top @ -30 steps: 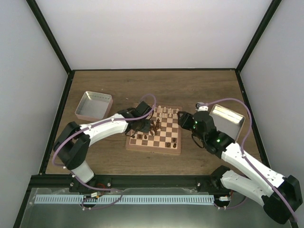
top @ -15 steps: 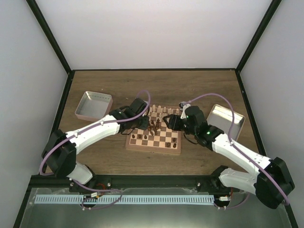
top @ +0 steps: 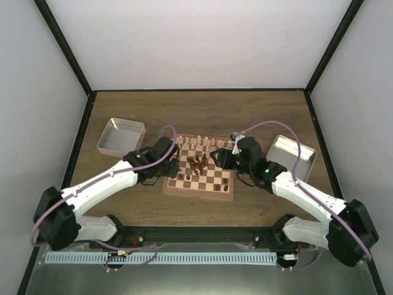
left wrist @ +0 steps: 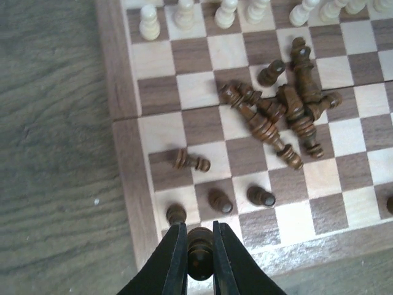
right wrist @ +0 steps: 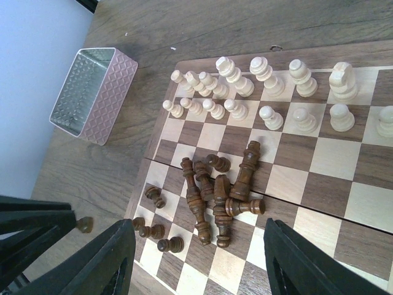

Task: Set up the chess pieces on the board
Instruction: Place the chess piece on the chessboard.

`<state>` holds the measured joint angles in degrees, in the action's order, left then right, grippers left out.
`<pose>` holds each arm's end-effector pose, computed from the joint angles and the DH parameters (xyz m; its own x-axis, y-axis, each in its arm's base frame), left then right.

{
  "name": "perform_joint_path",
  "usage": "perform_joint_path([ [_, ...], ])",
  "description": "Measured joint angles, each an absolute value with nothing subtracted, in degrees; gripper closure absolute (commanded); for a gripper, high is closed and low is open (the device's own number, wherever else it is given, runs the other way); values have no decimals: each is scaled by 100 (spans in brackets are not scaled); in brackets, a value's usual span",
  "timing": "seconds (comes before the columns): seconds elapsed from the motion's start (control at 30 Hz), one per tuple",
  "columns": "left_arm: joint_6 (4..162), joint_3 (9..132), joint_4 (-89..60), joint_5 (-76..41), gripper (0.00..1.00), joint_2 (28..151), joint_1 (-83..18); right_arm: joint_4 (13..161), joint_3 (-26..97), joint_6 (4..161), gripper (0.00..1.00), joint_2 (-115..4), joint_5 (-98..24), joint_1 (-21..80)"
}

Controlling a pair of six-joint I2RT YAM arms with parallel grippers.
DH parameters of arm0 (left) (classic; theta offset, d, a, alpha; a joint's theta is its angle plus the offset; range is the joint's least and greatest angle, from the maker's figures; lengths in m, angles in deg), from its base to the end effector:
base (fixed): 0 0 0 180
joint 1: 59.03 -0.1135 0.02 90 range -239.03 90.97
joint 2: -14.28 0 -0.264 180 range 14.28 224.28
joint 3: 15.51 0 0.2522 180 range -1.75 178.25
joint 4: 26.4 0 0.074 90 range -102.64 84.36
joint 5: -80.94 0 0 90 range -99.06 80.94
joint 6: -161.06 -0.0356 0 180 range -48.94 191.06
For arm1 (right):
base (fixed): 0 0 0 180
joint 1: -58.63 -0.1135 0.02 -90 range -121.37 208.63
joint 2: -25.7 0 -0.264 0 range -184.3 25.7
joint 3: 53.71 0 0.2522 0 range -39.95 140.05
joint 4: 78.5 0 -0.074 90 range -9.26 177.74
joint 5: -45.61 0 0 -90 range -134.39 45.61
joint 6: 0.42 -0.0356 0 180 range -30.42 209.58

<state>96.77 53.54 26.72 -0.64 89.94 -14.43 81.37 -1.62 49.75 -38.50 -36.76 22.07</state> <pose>0.1889 -0.1790 0.2459 -0.8326 0.2183 -0.5090 0.3117 0.9444 -0.1047 0.1933 0.1492 0.2400 -0.7650 0.2230 -0.6042 -0.2482 0.7635 0.5962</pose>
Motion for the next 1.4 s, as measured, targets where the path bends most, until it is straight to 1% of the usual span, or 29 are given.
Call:
perform_joint_path([
  [0.13,9931,4914,2739,-31,88,8581,-1443,8141,-162,4968,41,-3896,-3676,2207],
  [0.27,10110,4543,2763,-40,88,8494,-1443,8148,-162,4958,41,-3927,-3676,2207],
  [0.43,10084,4532,2573,-210,88,8498,-1395,8163,-162,4916,41,-3927,-3702,2207],
  [0.5,10049,4615,2503,-245,88,8548,-1224,8163,-162,4870,41,-3927,-3754,2207],
  [0.7,9933,5373,2224,-64,88,9510,-573,7886,-188,4481,40,-3636,-4480,2207],
  [0.87,9911,5697,2040,6,88,10203,-315,7547,-372,4112,40,-2926,-5299,2218],
  [0.97,9907,5808,1990,15,88,10413,-247,7396,-455,3983,40,-2537,-5695,2218],
  [1.1,9885,5880,1935,92,88,10570,-236,7341,-486,3911,39,-2379,-5944,2218],
  [1.4,9800,5907,1826,245,87,10992,-236,7276,-525,3891,39,-2583,-5984,2224],
])
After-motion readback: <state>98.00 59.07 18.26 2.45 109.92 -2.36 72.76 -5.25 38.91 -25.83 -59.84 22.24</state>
